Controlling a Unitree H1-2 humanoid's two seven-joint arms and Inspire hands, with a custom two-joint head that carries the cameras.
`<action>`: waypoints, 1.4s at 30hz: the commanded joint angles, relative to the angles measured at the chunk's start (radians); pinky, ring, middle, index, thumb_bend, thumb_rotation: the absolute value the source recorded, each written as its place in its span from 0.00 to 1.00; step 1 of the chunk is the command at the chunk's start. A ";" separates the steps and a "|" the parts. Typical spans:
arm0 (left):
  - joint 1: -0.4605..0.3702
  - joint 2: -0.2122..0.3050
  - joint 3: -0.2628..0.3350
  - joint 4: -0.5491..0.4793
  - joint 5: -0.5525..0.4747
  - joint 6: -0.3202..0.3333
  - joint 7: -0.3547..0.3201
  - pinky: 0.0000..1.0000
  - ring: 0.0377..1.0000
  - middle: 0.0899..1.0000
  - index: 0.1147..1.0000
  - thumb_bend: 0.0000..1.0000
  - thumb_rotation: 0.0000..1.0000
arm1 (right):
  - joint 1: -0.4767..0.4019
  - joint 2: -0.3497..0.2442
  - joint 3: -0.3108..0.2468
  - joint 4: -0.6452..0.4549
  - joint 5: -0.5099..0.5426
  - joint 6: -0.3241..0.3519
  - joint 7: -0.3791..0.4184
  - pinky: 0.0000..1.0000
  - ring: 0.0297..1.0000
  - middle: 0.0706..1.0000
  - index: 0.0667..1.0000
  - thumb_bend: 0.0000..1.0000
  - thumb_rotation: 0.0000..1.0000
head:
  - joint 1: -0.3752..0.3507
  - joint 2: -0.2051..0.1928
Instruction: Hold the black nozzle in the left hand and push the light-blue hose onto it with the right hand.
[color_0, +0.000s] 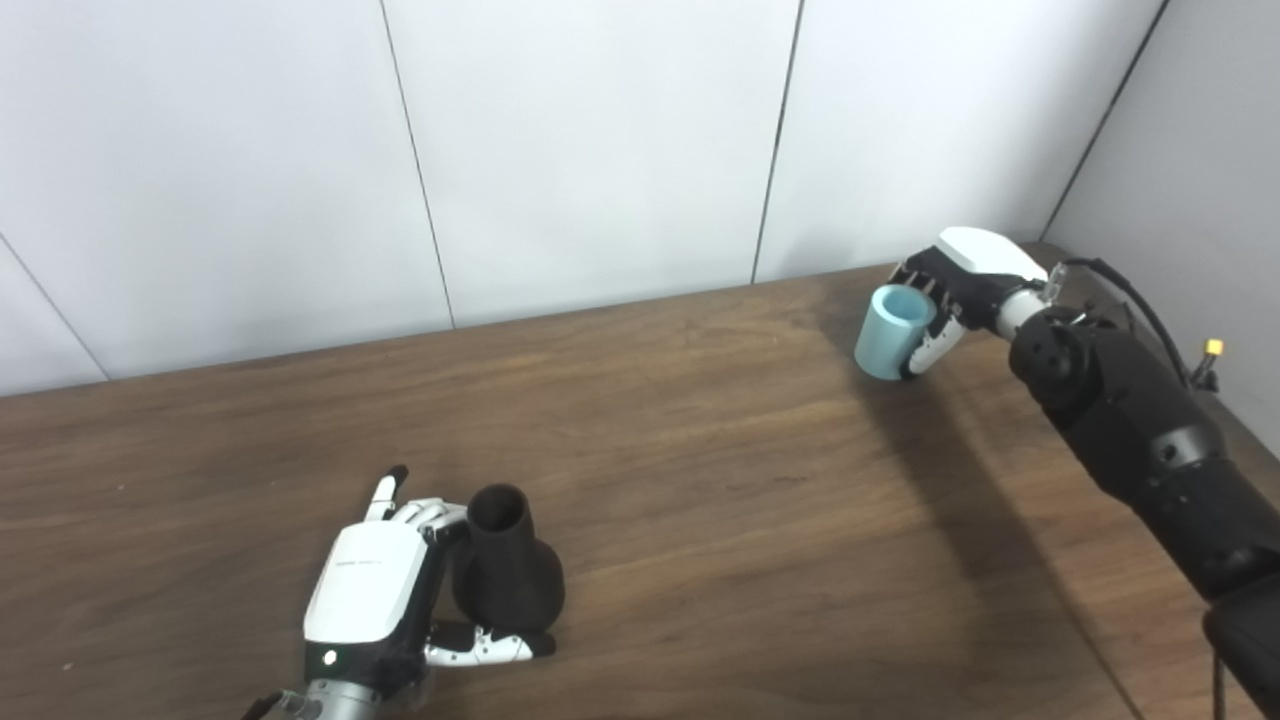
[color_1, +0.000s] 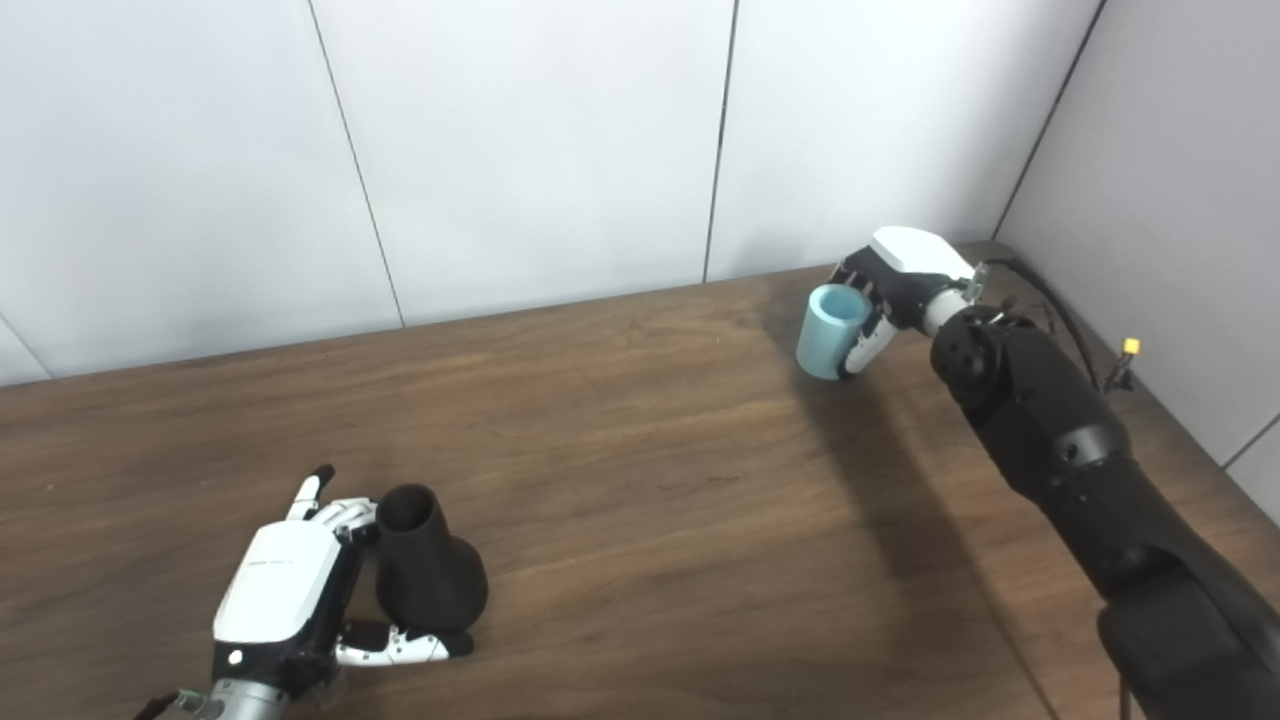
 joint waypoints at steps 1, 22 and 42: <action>0.015 0.010 -0.002 0.003 0.013 0.001 -0.019 1.00 0.75 0.64 0.42 0.52 0.05 | -0.038 -0.025 -0.022 -0.034 0.008 -0.013 -0.026 0.55 0.57 0.60 0.61 0.87 0.01 | -0.001 0.002; 0.018 0.008 0.002 -0.006 0.012 0.007 -0.032 1.00 0.76 0.65 0.42 0.52 0.05 | -0.038 -0.026 -0.011 -0.021 0.019 -0.036 -0.033 0.51 0.52 0.56 0.52 0.70 0.06 | 0.000 0.011; 0.019 0.006 0.001 -0.012 0.008 0.004 -0.035 1.00 0.76 0.65 0.42 0.52 0.05 | -0.011 -0.017 -0.044 -0.076 0.021 -0.065 -0.113 0.35 0.39 0.46 0.45 0.50 0.00 | 0.021 0.021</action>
